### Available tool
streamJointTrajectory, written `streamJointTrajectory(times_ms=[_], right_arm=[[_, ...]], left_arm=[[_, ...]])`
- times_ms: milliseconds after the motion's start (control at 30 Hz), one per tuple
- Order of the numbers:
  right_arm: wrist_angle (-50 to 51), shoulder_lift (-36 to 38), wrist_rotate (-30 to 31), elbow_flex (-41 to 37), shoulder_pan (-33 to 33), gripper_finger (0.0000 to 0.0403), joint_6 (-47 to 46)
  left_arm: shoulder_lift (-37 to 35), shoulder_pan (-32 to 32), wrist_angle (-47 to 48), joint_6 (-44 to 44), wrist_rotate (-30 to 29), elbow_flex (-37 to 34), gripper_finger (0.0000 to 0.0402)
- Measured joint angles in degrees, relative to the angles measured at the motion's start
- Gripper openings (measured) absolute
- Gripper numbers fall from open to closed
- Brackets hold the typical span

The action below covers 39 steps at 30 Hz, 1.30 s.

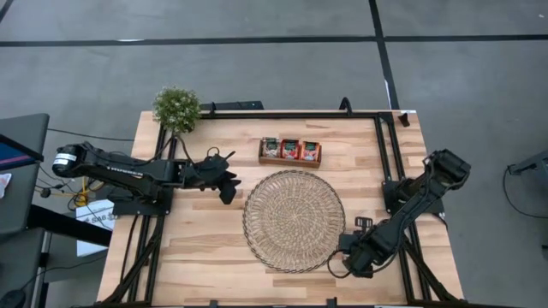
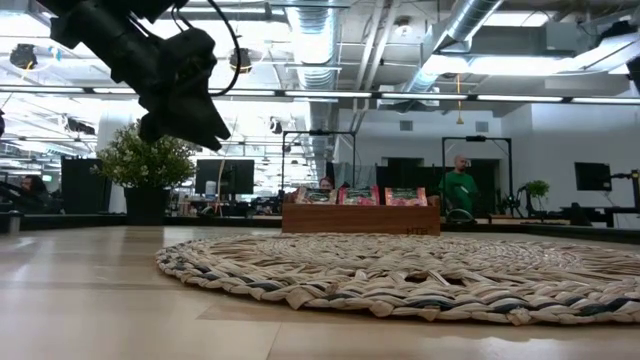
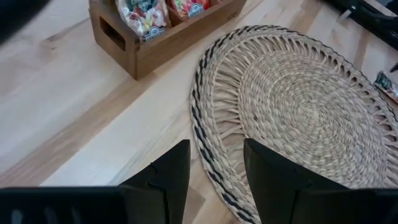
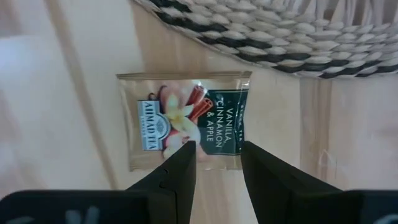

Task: Pick & Place Tea
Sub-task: Put the brown tea bag into the left section of the wooden organizer

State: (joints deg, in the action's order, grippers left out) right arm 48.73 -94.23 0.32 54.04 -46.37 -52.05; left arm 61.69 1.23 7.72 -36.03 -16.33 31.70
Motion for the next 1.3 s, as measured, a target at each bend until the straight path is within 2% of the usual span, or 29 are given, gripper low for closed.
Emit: streamJointTrajectory(times_ms=[267,700,833,1100,1300], right_arm=[[-0.2,-3.9,0.1,-0.1,2.3,0.0118,0.0],[-5.2,-3.6,-2.3,-3.6,3.7,0.0114,0.0],[-6.4,-3.4,-3.0,-4.7,3.7,0.0089,-0.6],[-5.5,-2.9,-3.9,-4.8,3.7,0.0011,-0.9],[3.6,2.2,-5.0,-2.8,3.6,0.0004,-4.8]], left_arm=[[0.0,0.0,-1.0,0.6,0.3,0.0,0.0142],[0.0,0.1,-1.0,0.6,2.5,0.0,0.0142],[0.0,1.0,-1.0,0.6,2.5,0.0,0.0142],[0.0,3.1,-1.2,0.6,2.5,0.0,0.0142],[0.0,3.4,-1.5,0.6,2.5,0.0,0.0142]])
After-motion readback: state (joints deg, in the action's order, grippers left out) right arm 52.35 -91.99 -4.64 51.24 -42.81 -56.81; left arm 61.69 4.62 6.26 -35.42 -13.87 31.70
